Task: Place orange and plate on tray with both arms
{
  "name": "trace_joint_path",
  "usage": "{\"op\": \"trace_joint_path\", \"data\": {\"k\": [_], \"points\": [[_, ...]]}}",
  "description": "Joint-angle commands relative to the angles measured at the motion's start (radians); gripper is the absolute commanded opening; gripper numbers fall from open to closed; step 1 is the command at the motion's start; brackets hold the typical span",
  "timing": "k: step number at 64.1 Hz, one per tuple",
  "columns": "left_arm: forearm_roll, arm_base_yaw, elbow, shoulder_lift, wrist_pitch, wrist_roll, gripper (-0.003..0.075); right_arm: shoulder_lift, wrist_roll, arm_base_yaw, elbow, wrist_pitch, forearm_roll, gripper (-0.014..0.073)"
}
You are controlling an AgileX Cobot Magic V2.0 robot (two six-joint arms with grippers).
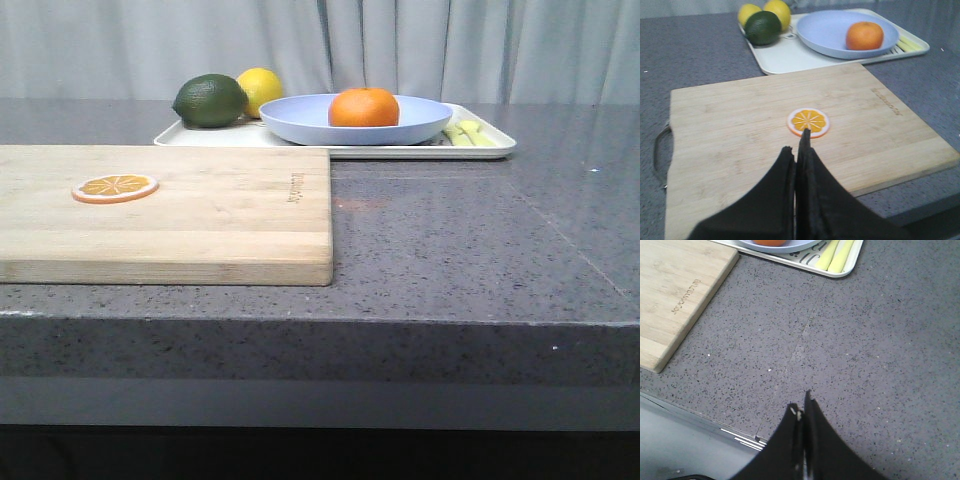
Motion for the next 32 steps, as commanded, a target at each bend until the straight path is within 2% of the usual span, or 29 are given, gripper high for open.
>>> {"op": "trace_joint_path", "data": {"k": [1,20,32], "points": [[-0.050,0.083,0.092,-0.095,-0.165,0.000,-0.0020,-0.002,-0.004,-0.001,-0.025,-0.058,0.010,-0.0066],[-0.119,0.226,0.370,-0.327,-0.297,0.000,-0.0020,-0.002,-0.004,-0.001,-0.025,-0.058,0.010,-0.0066],[-0.139,0.238,0.399,-0.357,-0.302,0.000,-0.0020,-0.002,-0.004,-0.001,-0.025,-0.059,0.010,-0.0066]]}}
